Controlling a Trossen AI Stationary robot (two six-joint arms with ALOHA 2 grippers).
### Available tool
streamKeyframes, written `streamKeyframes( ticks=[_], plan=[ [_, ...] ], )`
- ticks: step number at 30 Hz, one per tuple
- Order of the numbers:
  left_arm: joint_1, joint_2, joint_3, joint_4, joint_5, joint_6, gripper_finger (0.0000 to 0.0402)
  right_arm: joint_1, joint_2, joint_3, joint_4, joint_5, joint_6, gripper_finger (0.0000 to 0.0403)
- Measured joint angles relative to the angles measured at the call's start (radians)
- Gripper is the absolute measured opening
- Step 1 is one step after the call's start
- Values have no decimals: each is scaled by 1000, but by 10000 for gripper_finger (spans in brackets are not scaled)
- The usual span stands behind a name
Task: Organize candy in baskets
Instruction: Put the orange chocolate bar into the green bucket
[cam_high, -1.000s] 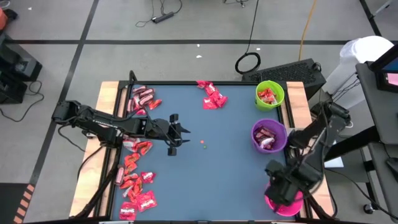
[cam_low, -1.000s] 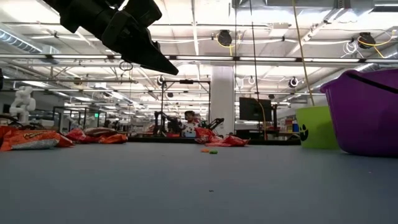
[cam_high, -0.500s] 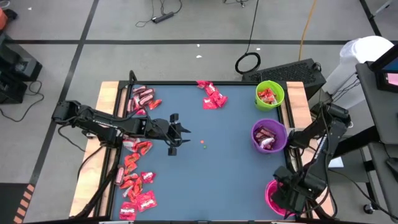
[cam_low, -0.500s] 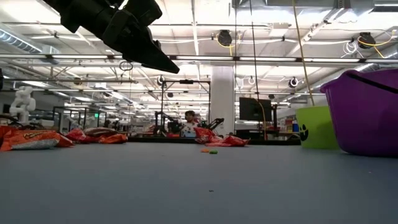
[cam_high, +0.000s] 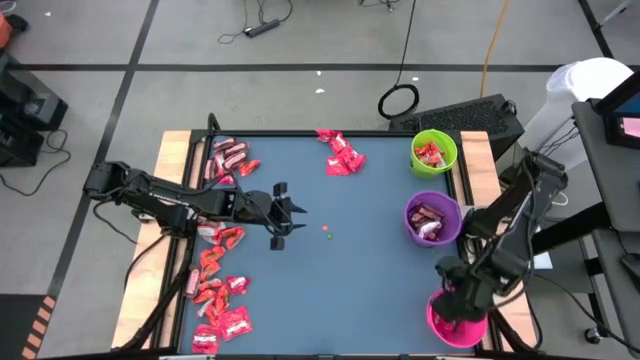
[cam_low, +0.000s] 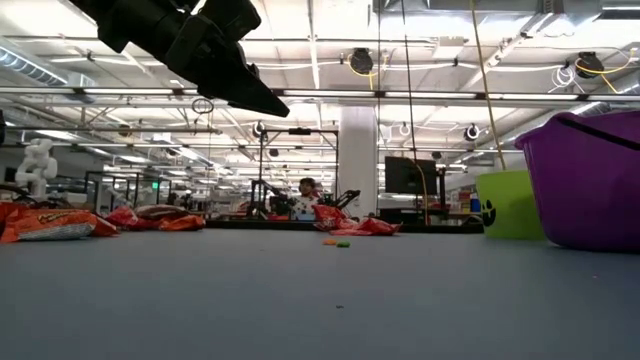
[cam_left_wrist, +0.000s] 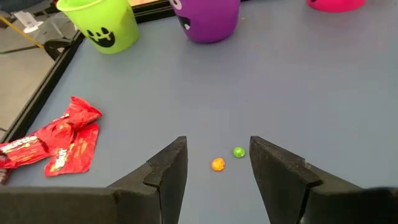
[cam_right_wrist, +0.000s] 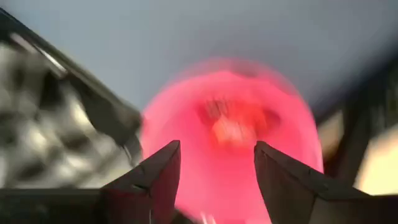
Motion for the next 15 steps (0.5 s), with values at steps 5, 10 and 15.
streamKeyframes(
  ticks=[5,10,15],
  plan=[
    [0,0,0,19,-14,-5,180,-51,-46,0,1,466,-291,192],
    [0,0,0,13,-16,-20,180,-105,-44,0,11,858,-684,192],
    [-5,-4,1,-95,-31,-106,180,-191,-28,0,19,1062,-993,192]
  ],
)
